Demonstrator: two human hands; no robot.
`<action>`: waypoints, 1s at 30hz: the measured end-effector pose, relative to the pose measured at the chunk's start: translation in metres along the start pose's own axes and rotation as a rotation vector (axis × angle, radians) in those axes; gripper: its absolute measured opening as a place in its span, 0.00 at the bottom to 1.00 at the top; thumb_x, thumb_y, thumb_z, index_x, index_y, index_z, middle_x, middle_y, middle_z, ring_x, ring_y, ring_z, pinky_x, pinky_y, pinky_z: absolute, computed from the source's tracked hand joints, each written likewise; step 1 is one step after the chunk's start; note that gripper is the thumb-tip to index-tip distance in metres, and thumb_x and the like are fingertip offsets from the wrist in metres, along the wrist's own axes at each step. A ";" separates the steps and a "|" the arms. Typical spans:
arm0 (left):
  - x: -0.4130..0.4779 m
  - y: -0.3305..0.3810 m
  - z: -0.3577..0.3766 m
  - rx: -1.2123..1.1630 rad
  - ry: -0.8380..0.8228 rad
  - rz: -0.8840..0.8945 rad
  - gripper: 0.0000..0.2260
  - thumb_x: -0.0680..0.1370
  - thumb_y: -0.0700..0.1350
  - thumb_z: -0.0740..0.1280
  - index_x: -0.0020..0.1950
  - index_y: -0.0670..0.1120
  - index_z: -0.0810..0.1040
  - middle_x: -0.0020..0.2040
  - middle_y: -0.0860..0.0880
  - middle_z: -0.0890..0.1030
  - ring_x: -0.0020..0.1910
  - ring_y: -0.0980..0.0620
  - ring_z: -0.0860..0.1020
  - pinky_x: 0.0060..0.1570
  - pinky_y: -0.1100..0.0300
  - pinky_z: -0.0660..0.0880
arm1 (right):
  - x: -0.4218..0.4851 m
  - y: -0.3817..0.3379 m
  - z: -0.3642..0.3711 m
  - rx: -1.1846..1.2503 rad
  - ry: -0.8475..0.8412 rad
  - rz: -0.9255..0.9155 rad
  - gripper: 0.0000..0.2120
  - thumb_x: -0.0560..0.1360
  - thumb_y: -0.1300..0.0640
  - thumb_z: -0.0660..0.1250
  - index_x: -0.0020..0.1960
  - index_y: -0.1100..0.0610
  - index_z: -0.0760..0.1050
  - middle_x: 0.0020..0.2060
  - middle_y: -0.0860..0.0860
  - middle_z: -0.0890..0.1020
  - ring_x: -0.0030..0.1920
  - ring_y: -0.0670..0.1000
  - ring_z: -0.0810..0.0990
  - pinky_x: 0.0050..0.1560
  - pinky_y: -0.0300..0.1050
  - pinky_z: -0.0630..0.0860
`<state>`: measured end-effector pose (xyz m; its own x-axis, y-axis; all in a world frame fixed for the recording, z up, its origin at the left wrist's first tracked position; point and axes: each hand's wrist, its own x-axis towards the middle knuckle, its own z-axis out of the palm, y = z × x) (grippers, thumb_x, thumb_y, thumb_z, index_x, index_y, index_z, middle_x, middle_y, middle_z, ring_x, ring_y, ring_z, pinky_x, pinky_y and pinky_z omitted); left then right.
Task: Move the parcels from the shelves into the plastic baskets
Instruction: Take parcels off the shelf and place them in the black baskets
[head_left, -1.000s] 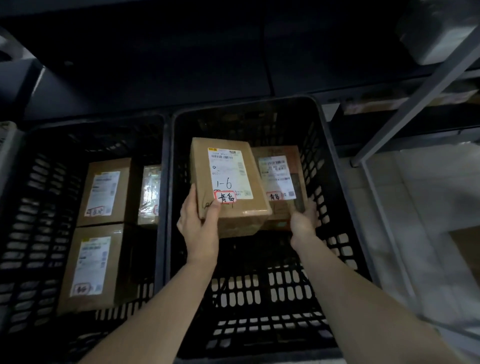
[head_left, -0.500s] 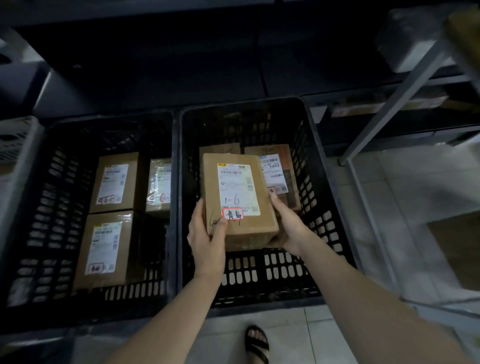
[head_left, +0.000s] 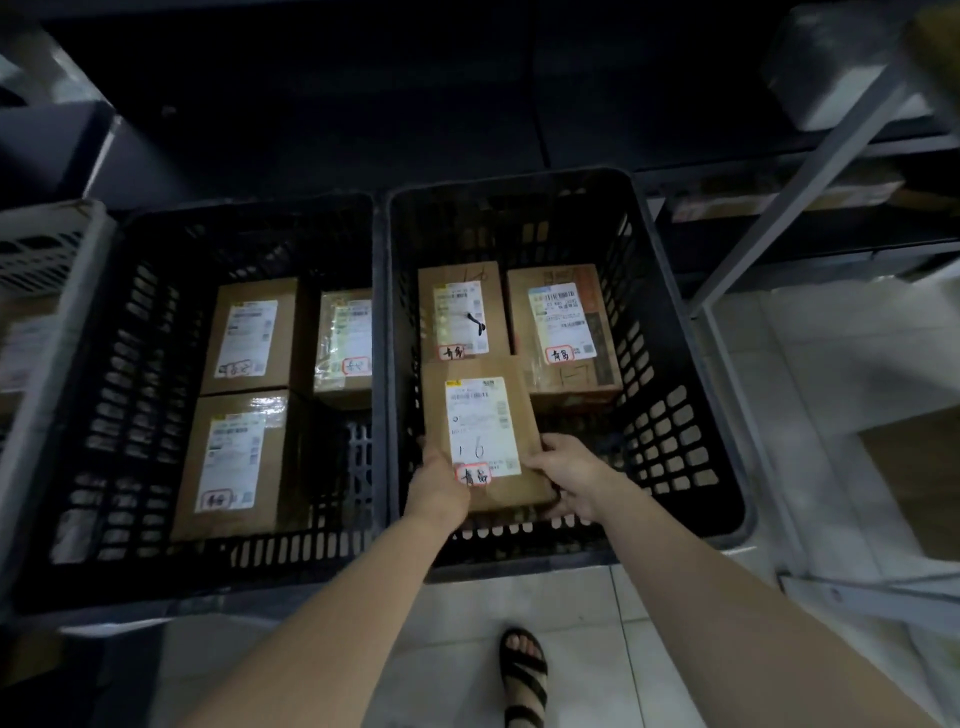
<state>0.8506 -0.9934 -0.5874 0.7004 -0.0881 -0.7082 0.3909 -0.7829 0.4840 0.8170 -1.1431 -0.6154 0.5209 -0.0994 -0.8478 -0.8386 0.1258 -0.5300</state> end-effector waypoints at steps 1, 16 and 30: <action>0.006 0.001 0.002 0.014 -0.018 0.013 0.30 0.79 0.37 0.59 0.77 0.46 0.49 0.70 0.41 0.67 0.67 0.43 0.69 0.67 0.54 0.65 | 0.005 0.001 0.003 -0.017 0.026 -0.021 0.19 0.79 0.59 0.64 0.69 0.57 0.68 0.58 0.55 0.78 0.57 0.57 0.76 0.50 0.59 0.77; 0.069 0.003 0.042 0.415 -0.231 0.182 0.35 0.76 0.36 0.64 0.78 0.52 0.51 0.78 0.43 0.37 0.77 0.41 0.45 0.75 0.52 0.54 | 0.055 0.006 -0.008 -0.462 0.230 -0.081 0.19 0.76 0.57 0.68 0.66 0.56 0.73 0.60 0.56 0.79 0.59 0.56 0.78 0.59 0.53 0.77; 0.108 -0.002 0.038 0.897 -0.249 0.433 0.47 0.73 0.47 0.70 0.76 0.59 0.36 0.74 0.53 0.27 0.74 0.46 0.29 0.71 0.37 0.37 | 0.114 -0.040 -0.024 -0.359 0.411 -0.220 0.39 0.79 0.59 0.63 0.79 0.49 0.40 0.76 0.62 0.58 0.70 0.60 0.68 0.68 0.47 0.67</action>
<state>0.9026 -1.0244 -0.6840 0.4917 -0.5174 -0.7004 -0.5276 -0.8169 0.2331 0.9061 -1.1828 -0.6905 0.6446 -0.4688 -0.6039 -0.7564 -0.2760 -0.5931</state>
